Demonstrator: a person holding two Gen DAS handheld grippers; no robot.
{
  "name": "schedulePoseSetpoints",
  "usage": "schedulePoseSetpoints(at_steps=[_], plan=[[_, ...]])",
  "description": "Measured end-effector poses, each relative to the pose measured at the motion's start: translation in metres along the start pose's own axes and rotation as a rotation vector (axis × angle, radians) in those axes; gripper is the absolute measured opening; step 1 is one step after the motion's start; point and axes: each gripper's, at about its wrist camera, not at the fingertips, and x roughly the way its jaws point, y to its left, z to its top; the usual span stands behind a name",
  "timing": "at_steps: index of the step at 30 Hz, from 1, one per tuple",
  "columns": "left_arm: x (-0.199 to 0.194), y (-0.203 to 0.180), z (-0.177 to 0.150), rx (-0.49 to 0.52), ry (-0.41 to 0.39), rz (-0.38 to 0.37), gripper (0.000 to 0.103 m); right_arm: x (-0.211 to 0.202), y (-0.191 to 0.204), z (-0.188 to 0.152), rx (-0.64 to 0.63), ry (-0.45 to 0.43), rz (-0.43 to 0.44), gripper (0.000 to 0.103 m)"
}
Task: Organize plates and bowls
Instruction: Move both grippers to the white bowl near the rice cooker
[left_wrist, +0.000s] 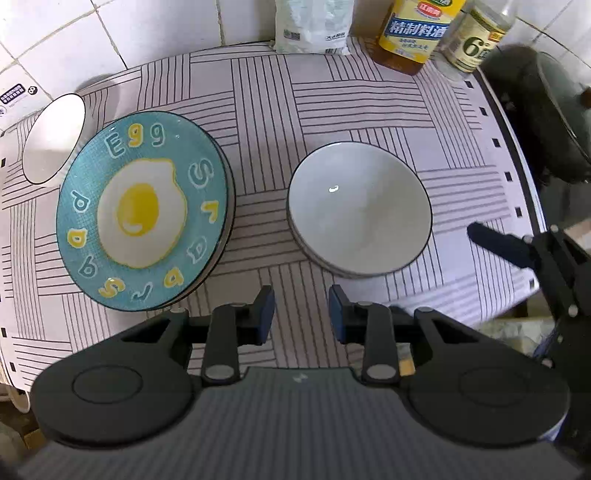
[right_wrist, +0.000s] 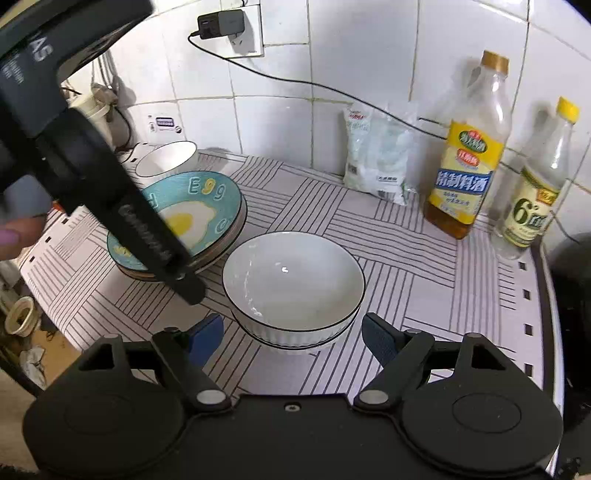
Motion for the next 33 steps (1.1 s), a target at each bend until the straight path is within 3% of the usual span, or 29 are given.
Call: schedulePoseSetpoints(at_steps=[11, 21, 28, 33], plan=[[-0.060, 0.042, -0.020, 0.147, -0.059, -0.034, 0.033, -0.038, 0.045, 0.030, 0.085, -0.030, -0.061, 0.085], [-0.098, 0.105, -0.047, 0.248, -0.131, -0.081, 0.037, -0.062, 0.112, 0.060, 0.052, -0.099, -0.140, 0.086], [-0.098, 0.165, -0.057, 0.249, -0.145, -0.057, 0.040, -0.056, 0.159, 0.081, 0.052, -0.151, -0.109, 0.086], [-0.092, 0.213, -0.050, 0.187, -0.152, -0.057, 0.041, -0.032, 0.185, 0.096, 0.059, -0.163, -0.092, 0.086]])
